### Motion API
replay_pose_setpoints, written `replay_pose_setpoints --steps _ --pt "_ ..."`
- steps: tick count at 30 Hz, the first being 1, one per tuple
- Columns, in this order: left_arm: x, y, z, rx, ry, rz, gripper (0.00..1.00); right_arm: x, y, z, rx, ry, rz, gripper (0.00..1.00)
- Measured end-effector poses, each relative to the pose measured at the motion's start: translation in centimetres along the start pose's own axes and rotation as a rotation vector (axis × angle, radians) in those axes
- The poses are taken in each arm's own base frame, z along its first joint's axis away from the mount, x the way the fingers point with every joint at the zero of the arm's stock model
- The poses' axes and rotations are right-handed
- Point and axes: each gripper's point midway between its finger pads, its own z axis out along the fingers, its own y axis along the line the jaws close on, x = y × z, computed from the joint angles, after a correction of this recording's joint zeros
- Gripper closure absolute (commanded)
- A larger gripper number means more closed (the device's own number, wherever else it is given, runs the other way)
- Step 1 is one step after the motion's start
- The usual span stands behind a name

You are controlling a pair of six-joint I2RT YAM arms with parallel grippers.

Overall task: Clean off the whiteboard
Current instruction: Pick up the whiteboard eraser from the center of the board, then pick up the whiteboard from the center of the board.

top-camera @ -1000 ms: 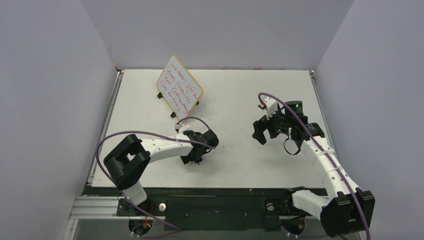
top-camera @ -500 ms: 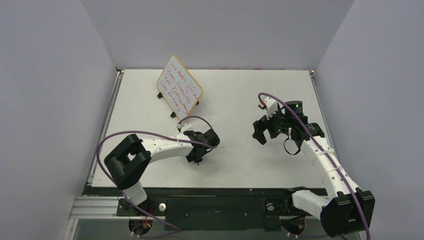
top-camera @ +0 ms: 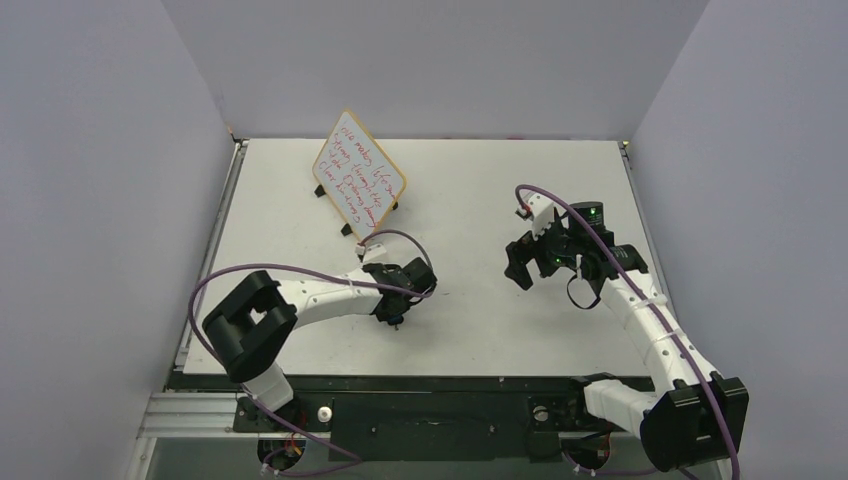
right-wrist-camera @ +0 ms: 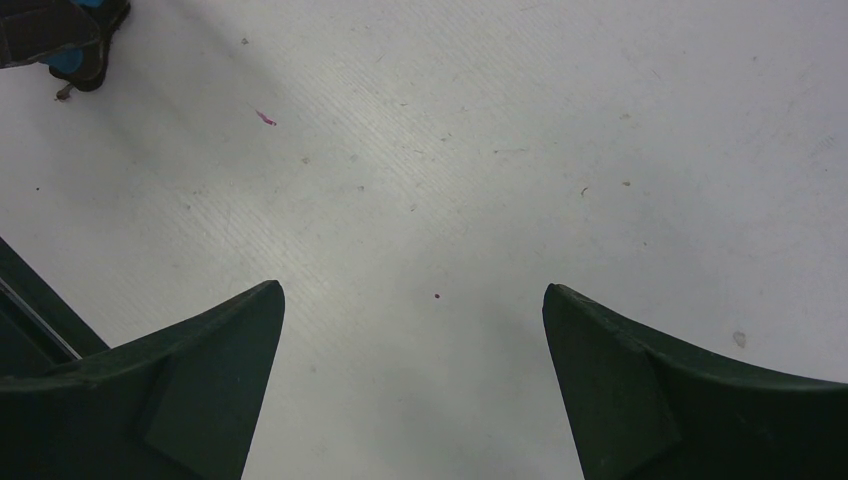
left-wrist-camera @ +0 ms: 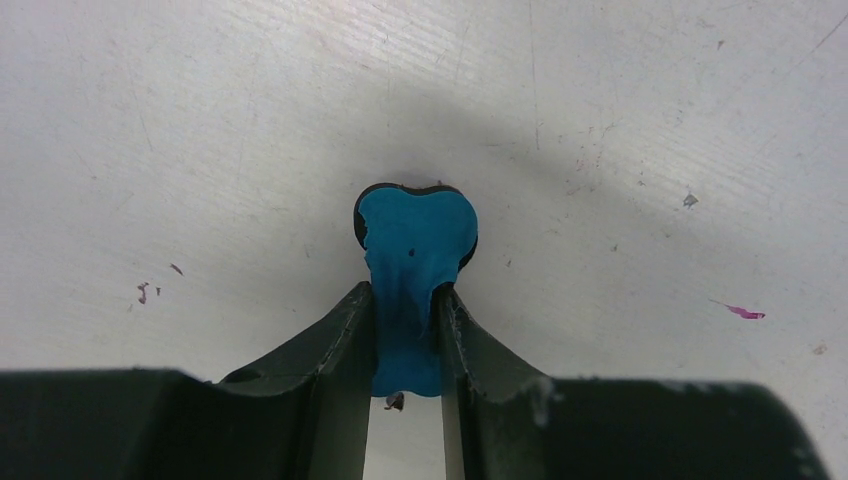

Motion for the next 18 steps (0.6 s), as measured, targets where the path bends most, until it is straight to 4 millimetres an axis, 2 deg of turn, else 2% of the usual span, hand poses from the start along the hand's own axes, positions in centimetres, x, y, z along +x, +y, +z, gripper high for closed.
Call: replay_pose_setpoints --steps 3,6,13,18 --pt "-0.4 0.4 -0.1 0.042 0.011 0.041 1.0 0.1 0.1 0.0 -0.004 0.006 0.003 0.03" --pt "-2.1 1.4 -0.4 0.136 0.041 0.058 1.0 0.1 0.2 0.1 -0.012 0.003 0.003 0.03" --pt "-9.4 4.6 -2.7 0.427 0.028 0.017 1.0 -0.2 1.3 0.7 -0.09 -0.016 -0.003 0.05" --pt "-14.3 5.5 -6.0 0.597 -0.05 0.15 1.0 -1.0 3.1 2.3 -0.199 -0.036 -0.04 0.05"
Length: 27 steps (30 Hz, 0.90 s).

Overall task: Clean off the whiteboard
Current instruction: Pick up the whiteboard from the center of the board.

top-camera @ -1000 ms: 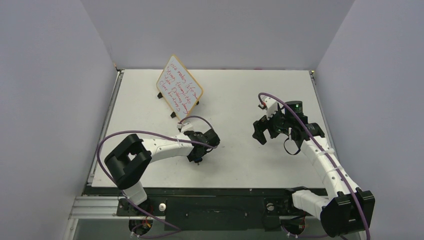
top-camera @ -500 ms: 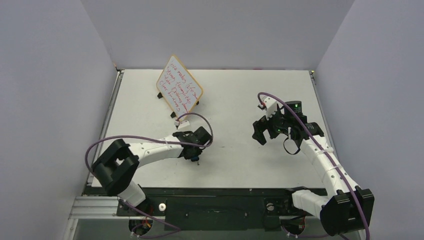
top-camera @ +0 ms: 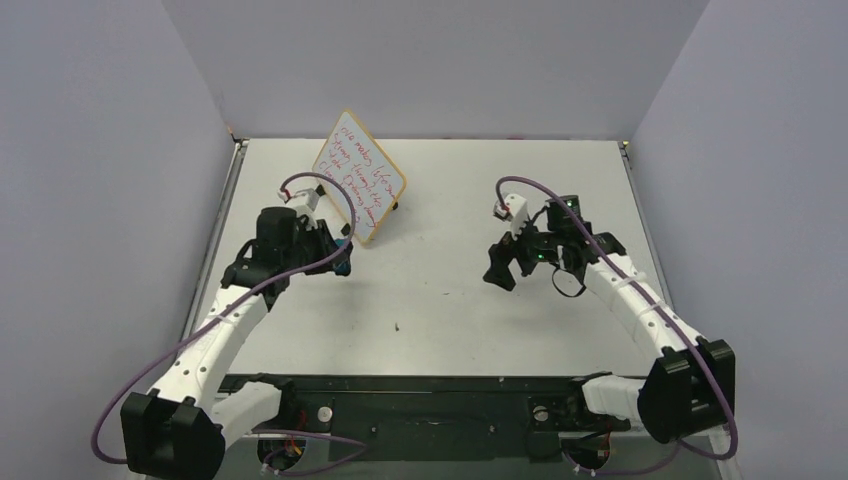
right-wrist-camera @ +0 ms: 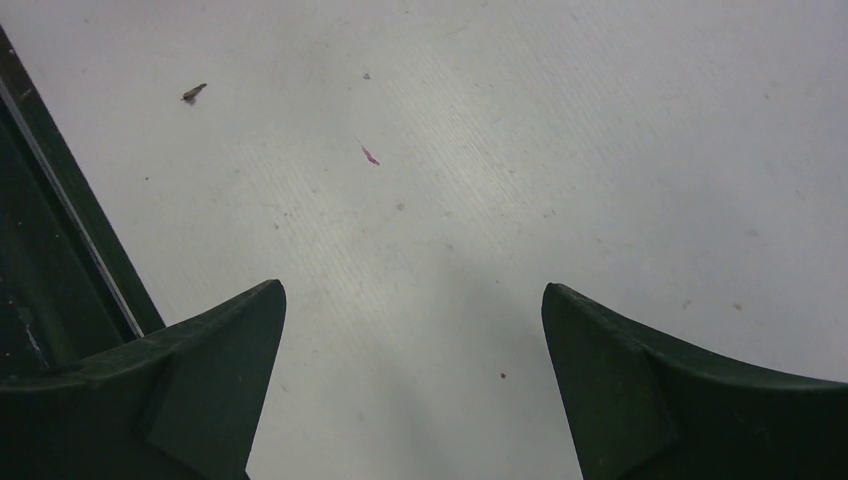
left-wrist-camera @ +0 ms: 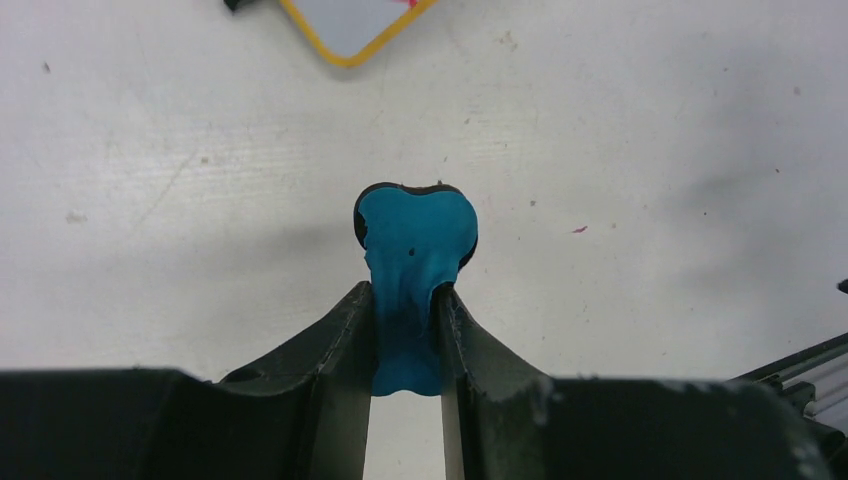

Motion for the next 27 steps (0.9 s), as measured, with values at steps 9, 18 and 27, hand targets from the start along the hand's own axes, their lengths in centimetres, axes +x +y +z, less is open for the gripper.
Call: replay_pose_setpoints --steps 9,18,27 --pt "-2.3 0.1 -1.6 0.113 -0.079 0.159 1.0 -6.9 4.4 9.1 -0.124 -0.042 -0.086 0.08" --pt "-4.0 2.0 -4.8 0.041 -0.27 0.186 1.0 -14.7 3.1 19.1 -0.079 -0.323 0.281 0.08" --pt "-5.3 2.1 -5.8 0.018 -0.355 0.203 1.0 -17.6 1.6 22.4 -0.131 -0.571 0.497 0.11"
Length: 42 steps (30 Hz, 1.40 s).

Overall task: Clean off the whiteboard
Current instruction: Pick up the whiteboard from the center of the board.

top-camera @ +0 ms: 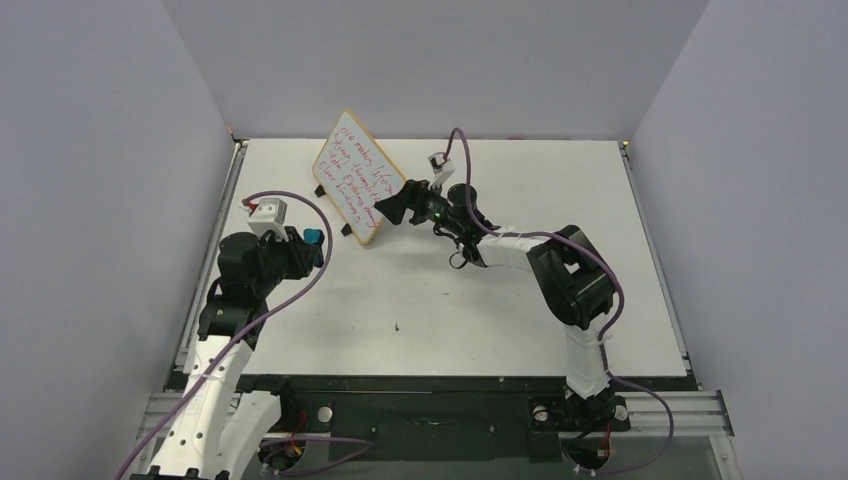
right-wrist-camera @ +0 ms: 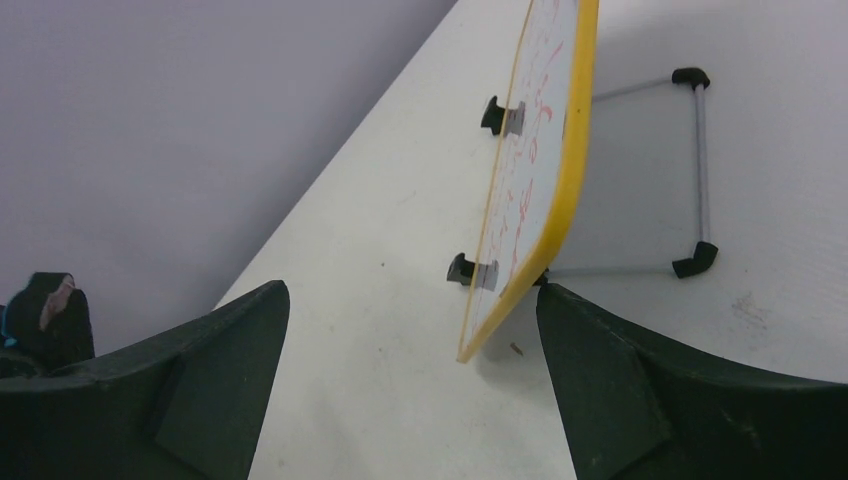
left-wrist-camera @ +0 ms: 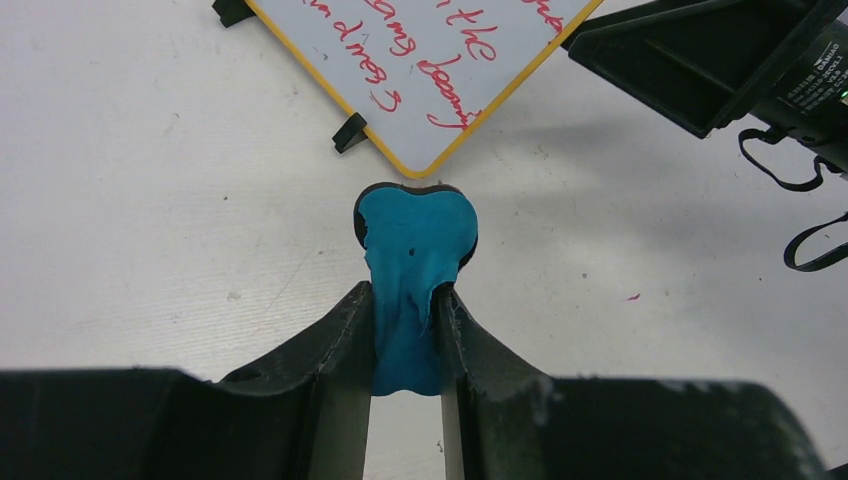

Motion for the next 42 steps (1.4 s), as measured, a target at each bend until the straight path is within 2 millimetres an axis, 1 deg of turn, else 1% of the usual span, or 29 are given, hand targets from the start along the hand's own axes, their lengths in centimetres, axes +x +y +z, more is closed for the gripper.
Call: replay_pose_setpoints --steps 4,6,10,14,16,17,18,21,24,29,31,32,35,37,42 --pt "0.2 0.1 0.1 -0.002 0.003 -0.001 1.0 -1.5 0.3 0.4 -0.012 -0.073 0.006 0.13" --pt "0.1 0.1 0.1 -0.001 -0.001 0.0 1.0 -1.9 0.1 0.9 -0.006 -0.092 0.008 0.15" --pt "0.1 0.1 0.1 -0.001 -0.003 0.001 1.0 -1.4 -1.3 2.1 0.024 -0.095 0.015 0.2" --pt "-0.1 0.1 0.1 0.001 -0.012 0.004 1.0 -0.3 -2.5 2.9 0.054 -0.074 0.017 0.29" --pt "-0.1 0.1 0.1 0.001 -0.013 0.004 1.0 0.2 -2.9 3.2 0.068 -0.063 0.013 0.38" --pt "-0.1 0.1 0.1 0.001 -0.013 0.004 1.0 0.2 -3.0 3.2 0.073 -0.059 0.01 0.4" --pt "-0.1 0.1 0.1 0.0 -0.013 0.004 1.0 0.2 -3.1 3.3 0.076 -0.056 0.007 0.44" --pt "-0.2 0.1 0.1 -0.001 -0.013 0.003 1.0 -0.5 -2.8 3.7 0.075 -0.062 -0.013 0.49" --pt "-0.2 0.1 0.1 -0.001 -0.013 0.003 1.0 -1.8 -2.3 4.2 0.068 -0.079 -0.046 0.54" --pt "-0.2 0.1 0.1 -0.001 -0.014 0.004 1.0 -2.9 -2.6 5.1 0.093 -0.08 -0.084 0.54" --pt "-0.2 0.1 0.0 0.0 -0.015 0.005 1.0 -2.4 -3.2 5.3 0.109 -0.065 -0.091 0.5" --pt "-0.2 0.1 0.0 0.0 -0.015 0.005 1.0 -1.8 -3.6 5.3 0.122 -0.048 -0.089 0.49" --pt "-0.2 0.1 0.0 0.0 -0.018 0.011 1.0 -0.7 -4.4 5.2 0.142 -0.02 -0.084 0.47" --pt "-0.3 0.1 0.0 0.0 -0.018 0.012 1.0 -0.1 -4.5 5.2 0.148 -0.004 -0.079 0.47" --pt "-0.3 0.1 -0.1 0.0 -0.02 0.013 1.0 0.2 -4.0 5.3 0.14 -0.001 -0.08 0.47"
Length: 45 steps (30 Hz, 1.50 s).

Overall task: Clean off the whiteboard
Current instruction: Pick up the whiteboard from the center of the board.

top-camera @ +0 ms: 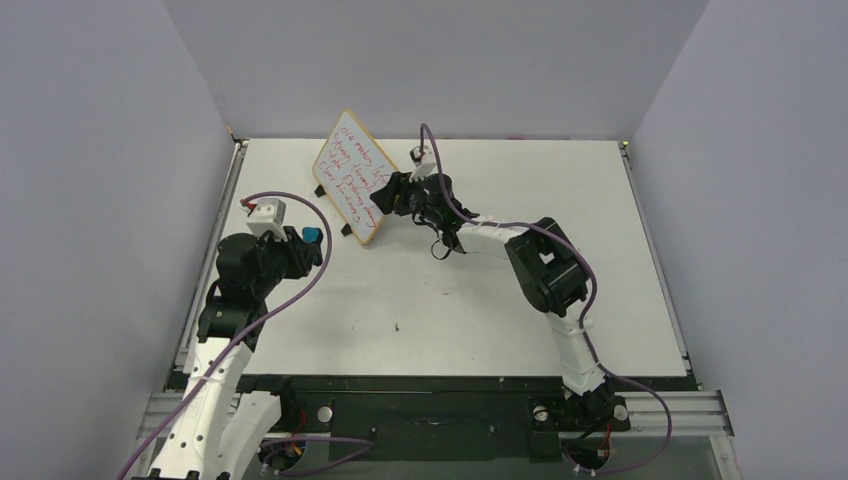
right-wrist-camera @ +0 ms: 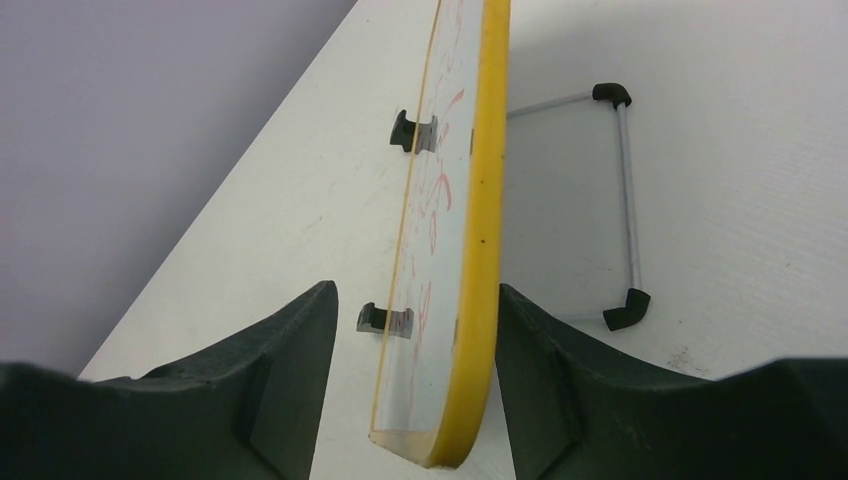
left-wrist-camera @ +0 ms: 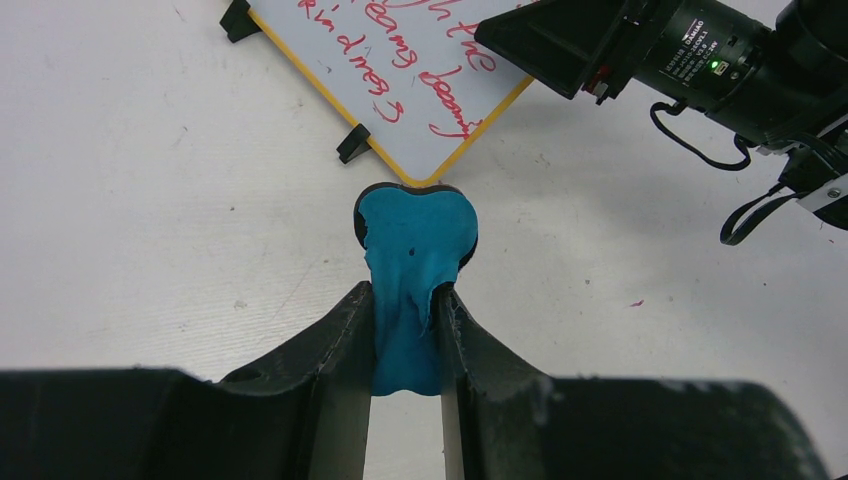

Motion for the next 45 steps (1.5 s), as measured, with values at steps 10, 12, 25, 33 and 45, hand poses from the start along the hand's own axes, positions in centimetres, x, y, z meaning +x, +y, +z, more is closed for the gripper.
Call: replay_pose_setpoints --steps 10,12,25,33,45 --pt "-0.1 0.0 -0.1 0.001 -0.005 0.004 1.0 1.2 1.1 0.2 -0.019 0.013 0.005 0.56" --pt "-0.1 0.0 -0.1 0.001 -0.005 0.004 1.0 1.5 0.9 0.3 -0.016 0.019 0.006 0.61" --pt "-0.1 0.0 -0.1 0.001 -0.004 0.004 1.0 2.1 0.5 0.6 -0.005 0.037 0.032 1.0" --pt "-0.1 -0.1 -0.1 0.003 -0.004 0.004 1.0 1.5 0.0 0.4 -0.033 0.079 0.008 1.0" --pt "-0.6 -0.4 -0.4 0.019 -0.031 0.01 1.0 -1.6 -0.6 -1.3 -0.066 0.167 0.014 1.0"
